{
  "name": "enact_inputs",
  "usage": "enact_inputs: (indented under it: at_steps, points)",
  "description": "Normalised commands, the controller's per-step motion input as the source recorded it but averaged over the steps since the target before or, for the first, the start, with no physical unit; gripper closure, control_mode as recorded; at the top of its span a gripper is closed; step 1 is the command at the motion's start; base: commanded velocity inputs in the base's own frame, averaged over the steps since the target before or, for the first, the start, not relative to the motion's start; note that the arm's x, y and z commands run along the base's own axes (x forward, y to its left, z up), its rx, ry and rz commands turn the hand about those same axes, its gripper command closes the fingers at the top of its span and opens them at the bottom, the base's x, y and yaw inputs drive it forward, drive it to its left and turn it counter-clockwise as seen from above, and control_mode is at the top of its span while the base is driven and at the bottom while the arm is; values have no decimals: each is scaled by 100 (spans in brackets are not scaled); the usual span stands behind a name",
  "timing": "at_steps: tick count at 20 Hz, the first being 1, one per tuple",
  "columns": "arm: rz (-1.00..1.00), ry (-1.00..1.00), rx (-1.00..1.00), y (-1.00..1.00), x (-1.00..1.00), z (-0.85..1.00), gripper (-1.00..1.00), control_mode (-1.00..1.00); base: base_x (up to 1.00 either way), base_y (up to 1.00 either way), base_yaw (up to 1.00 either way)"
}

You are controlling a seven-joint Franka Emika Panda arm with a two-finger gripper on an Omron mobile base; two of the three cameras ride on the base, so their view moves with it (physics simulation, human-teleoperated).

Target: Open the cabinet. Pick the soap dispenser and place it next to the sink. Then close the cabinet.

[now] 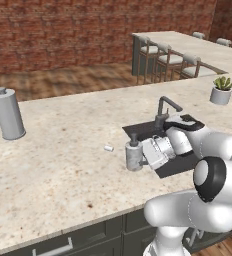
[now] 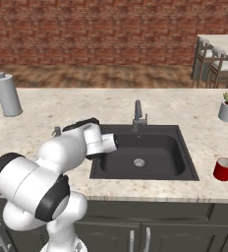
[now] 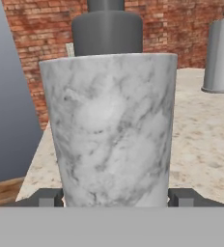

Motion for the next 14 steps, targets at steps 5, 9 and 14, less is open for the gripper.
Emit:
enact_inputs:
  at_steps: [5, 9, 14]
  points:
    - [0, -7, 0, -6, 0, -17, 100, -100, 0, 0, 0]
    - [0, -6, 0, -2, 0, -5, 100, -100, 0, 0, 0]
    - [0, -2, 0, 0, 0, -17, 100, -100, 0, 0, 0]
